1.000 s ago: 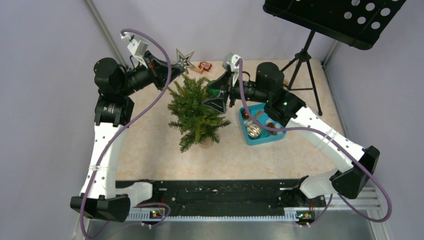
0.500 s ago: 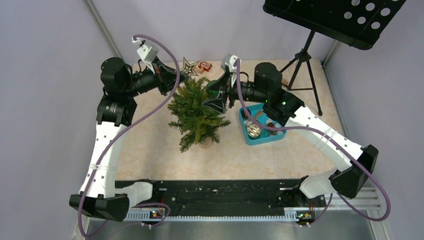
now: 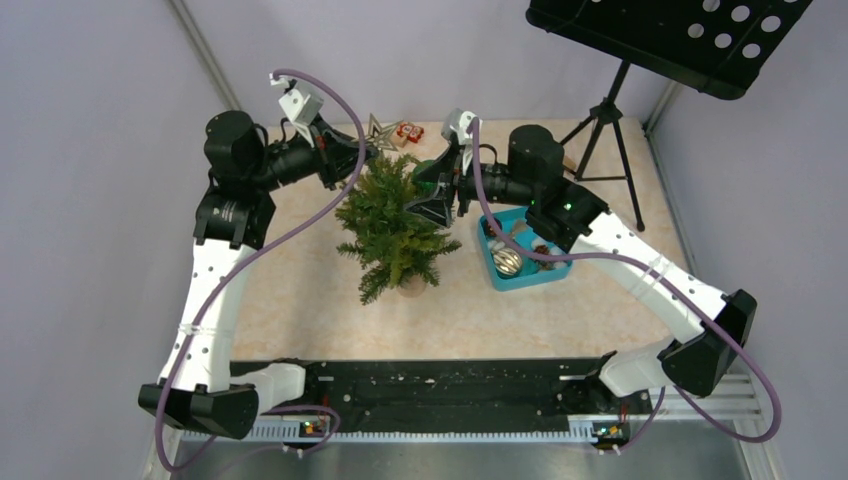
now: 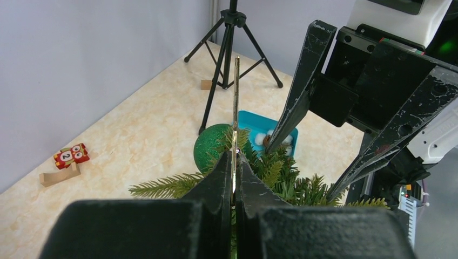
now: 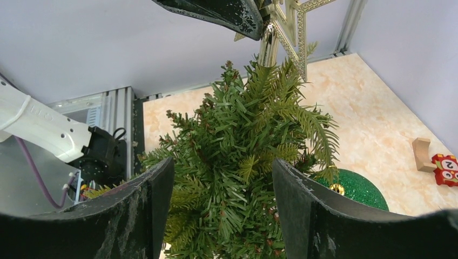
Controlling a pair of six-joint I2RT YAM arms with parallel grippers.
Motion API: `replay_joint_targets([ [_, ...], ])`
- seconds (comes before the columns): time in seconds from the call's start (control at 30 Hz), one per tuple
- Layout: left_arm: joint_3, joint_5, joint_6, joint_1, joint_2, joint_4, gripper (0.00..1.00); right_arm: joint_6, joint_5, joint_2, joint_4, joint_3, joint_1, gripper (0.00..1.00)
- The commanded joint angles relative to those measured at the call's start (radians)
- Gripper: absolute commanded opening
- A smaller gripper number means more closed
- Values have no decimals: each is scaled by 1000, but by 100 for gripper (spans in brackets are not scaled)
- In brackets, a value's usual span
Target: Decorate the small christmas tree
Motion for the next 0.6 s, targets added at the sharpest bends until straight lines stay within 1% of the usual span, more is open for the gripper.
replay_joint_targets([
  [0.0, 35, 0, 40, -5, -1, -5, 0, -15, -19, -14, 12, 31, -1, 65],
  [0.17, 49, -9, 72, -5, 6, 1, 0, -13, -21, -18, 12, 28, -1, 65],
  [0.33, 135, 6, 73, -5, 32, 11, 0, -12, -14, -20, 8, 25, -2, 65],
  [0.43, 130, 25, 64, -5, 27, -14, 0, -14, -2, -19, 0, 26, -1, 65],
  [0.57, 99, 5, 79, -5, 18, -40, 0, -15, -8, -18, 0, 30, -1, 65],
])
